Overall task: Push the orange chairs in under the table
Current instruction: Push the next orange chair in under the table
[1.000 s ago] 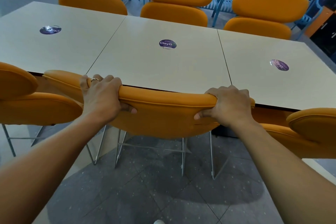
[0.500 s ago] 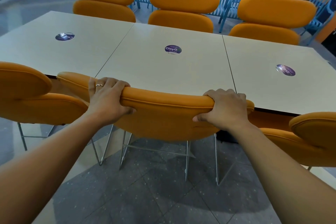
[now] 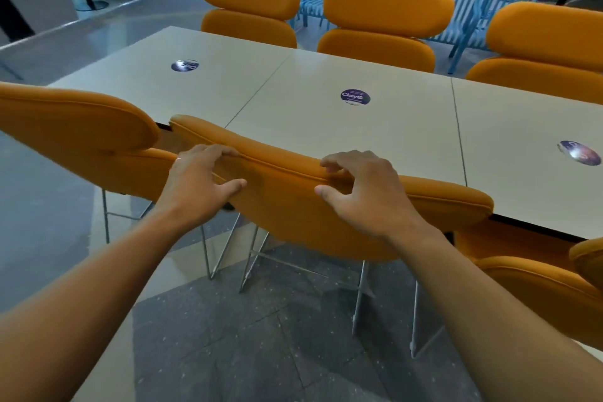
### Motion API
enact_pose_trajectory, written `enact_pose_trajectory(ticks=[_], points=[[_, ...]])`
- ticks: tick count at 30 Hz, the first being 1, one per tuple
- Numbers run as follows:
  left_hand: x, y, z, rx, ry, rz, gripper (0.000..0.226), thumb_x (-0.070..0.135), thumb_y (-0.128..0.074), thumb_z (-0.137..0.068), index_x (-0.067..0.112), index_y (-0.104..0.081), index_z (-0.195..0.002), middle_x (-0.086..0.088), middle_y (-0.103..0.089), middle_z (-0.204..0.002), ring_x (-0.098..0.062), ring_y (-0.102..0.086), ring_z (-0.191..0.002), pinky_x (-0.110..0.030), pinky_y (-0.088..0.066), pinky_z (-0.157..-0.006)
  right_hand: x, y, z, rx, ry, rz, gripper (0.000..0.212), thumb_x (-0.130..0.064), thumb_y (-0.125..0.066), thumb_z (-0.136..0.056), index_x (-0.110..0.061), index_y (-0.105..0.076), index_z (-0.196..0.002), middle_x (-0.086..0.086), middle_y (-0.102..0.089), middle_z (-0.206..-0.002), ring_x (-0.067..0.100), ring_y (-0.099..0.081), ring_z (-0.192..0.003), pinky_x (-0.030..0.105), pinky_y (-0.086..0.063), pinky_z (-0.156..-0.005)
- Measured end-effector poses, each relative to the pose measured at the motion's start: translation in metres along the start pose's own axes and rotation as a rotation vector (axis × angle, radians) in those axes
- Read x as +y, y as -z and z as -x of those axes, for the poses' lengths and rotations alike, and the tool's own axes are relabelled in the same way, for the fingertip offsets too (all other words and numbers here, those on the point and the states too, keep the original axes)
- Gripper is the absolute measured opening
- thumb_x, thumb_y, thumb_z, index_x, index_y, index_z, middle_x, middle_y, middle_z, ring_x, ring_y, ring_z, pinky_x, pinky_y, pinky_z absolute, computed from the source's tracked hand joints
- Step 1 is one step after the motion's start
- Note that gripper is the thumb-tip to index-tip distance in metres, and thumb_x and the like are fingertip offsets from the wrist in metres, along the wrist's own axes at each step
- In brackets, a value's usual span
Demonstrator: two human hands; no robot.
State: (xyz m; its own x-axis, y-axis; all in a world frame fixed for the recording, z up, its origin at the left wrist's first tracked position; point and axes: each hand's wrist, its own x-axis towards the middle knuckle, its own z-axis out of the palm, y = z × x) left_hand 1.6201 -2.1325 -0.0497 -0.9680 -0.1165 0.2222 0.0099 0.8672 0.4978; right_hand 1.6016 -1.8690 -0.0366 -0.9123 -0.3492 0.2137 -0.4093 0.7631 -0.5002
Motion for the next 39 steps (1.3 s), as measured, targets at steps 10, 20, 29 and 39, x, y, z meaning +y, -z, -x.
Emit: enact_pose_trajectory(ticks=[10, 20, 29, 39], points=[[-0.074, 0.047, 0.045, -0.001, 0.158, -0.014, 0.05, 0.039, -0.073, -0.081, 0.023, -0.057, -0.125, -0.001, -0.06, -0.125, -0.016, -0.053, -0.113, -0.033, -0.044, -0.092, -0.063, -0.076, -0.02, -0.313, 0.132, -0.069, 0.046, -0.041, -0.071, -0.09, -0.031, -0.059, -0.133, -0.011, -0.065, -0.122, 0.006, -0.058, -0.105, 0.027, -0.054, -0.092], [-0.212, 0.12, 0.069, 0.022, 0.275, 0.012, 0.044, 0.037, -0.073, -0.081, 0.021, -0.061, -0.12, -0.003, -0.064, -0.119, -0.011, -0.052, -0.102, -0.029, -0.041, -0.085, -0.169, -0.177, -0.062, -0.403, 0.157, -0.097, 0.05, -0.041, -0.073, -0.088, -0.032, -0.057, -0.135, -0.012, -0.064, -0.119, 0.007, -0.059, -0.104, 0.033, -0.056, -0.089], [-0.332, 0.186, 0.06, 0.016, 0.273, -0.03, 0.043, 0.04, -0.071, -0.083, 0.023, -0.061, -0.121, -0.002, -0.064, -0.119, -0.011, -0.052, -0.101, -0.028, -0.04, -0.085, -0.27, -0.24, -0.106, -0.366, 0.127, -0.115, 0.049, -0.042, -0.071, -0.09, -0.03, -0.057, -0.136, -0.01, -0.065, -0.121, 0.009, -0.061, -0.103, 0.033, -0.055, -0.089], [-0.415, 0.247, 0.012, 0.101, 0.246, -0.091, 0.045, 0.042, -0.069, -0.084, 0.02, -0.06, -0.123, -0.004, -0.064, -0.121, -0.019, -0.057, -0.108, -0.03, -0.04, -0.086, -0.347, -0.25, -0.198, -0.163, 0.177, -0.116, 0.045, -0.042, -0.07, -0.09, -0.025, -0.062, -0.131, -0.008, -0.066, -0.114, 0.014, -0.062, -0.097, 0.04, -0.057, -0.087]])
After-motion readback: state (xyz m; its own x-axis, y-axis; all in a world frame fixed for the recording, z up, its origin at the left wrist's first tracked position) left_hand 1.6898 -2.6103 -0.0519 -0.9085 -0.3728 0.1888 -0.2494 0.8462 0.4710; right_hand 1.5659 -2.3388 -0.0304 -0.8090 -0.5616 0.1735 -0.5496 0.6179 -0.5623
